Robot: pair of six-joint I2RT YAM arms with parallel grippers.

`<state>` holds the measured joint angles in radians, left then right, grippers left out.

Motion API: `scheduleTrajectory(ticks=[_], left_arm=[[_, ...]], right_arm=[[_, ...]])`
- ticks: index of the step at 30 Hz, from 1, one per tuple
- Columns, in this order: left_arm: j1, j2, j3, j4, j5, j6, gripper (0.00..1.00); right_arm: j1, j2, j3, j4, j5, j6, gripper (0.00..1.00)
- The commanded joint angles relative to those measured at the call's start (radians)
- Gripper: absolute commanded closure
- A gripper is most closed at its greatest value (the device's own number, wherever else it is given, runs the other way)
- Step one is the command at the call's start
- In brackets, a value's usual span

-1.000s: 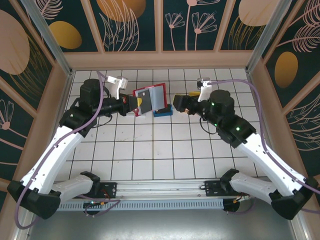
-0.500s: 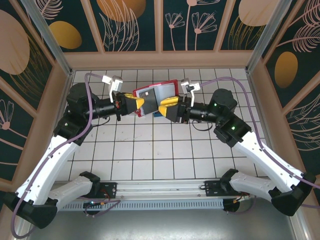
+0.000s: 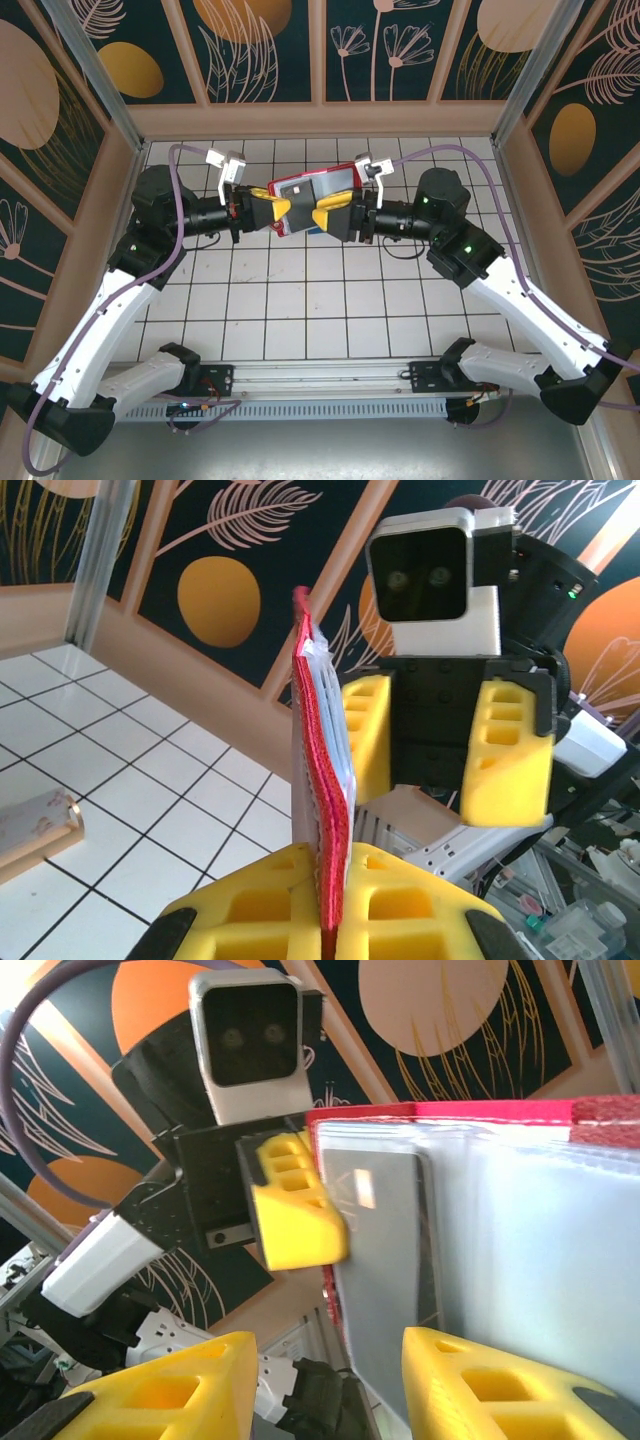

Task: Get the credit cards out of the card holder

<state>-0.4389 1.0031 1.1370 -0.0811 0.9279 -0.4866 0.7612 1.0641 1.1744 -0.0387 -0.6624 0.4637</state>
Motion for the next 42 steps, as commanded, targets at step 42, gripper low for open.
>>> scheduleTrajectory(ticks=[42], left_arm=[[-0.003, 0.044, 0.017, 0.052, 0.059, -0.007, 1.0]], right_arm=[[0.068, 0.061, 0.104, -0.111, -0.084, -0.087, 0.67]])
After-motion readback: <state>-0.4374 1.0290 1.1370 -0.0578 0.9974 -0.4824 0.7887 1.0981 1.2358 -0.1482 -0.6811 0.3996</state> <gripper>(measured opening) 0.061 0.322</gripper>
